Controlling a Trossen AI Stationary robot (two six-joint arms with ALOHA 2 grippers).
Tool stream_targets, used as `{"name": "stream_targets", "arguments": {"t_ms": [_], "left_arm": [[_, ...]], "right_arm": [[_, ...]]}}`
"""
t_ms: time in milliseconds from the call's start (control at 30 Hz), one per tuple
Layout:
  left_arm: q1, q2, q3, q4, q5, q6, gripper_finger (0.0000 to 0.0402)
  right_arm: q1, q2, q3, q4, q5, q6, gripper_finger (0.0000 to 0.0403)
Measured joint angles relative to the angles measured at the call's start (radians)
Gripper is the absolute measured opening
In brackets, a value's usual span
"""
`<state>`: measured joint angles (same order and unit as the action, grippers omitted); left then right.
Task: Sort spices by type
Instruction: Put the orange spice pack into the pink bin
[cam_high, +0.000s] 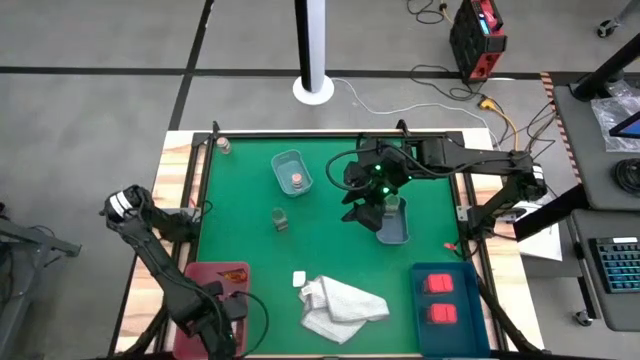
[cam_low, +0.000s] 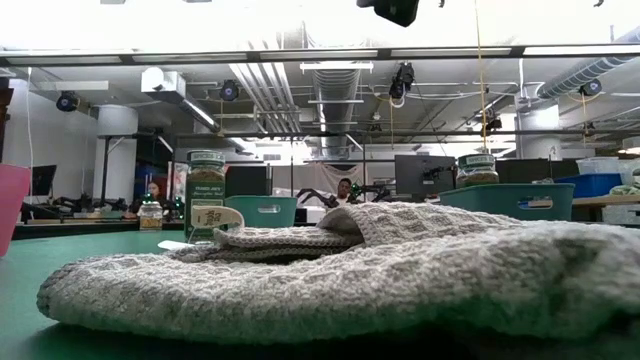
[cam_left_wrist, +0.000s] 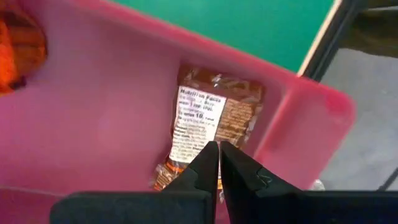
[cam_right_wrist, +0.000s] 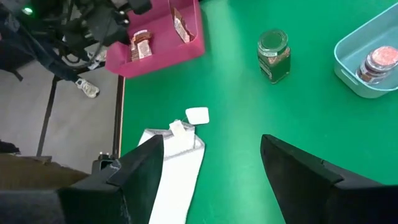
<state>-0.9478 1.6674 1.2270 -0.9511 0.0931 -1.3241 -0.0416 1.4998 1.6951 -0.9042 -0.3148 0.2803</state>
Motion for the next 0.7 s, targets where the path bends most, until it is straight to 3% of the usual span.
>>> {"name": "stream_targets", "arguments": {"t_ms": [233, 567, 700], "left_arm": [[0.000, 0.000, -0.081, 0.091, 0.015, -0.002, 0.0018], [-0.001, 0.000, -0.120, 0.100, 0.023, -0.009, 0.0130], [-0.008, 0.000, -0.139, 0.104, 0.023, -0.009, 0.0153]], "right_arm": [[0.007, 0.000, 0.000, -0.003, -0.001, 0.011, 0.0244], [0.007, 0.000, 0.000, -0.007, -0.001, 0.011, 0.0253], [0.007, 0.000, 0.000, -0.019, -0.001, 0.009, 0.0260]]}}
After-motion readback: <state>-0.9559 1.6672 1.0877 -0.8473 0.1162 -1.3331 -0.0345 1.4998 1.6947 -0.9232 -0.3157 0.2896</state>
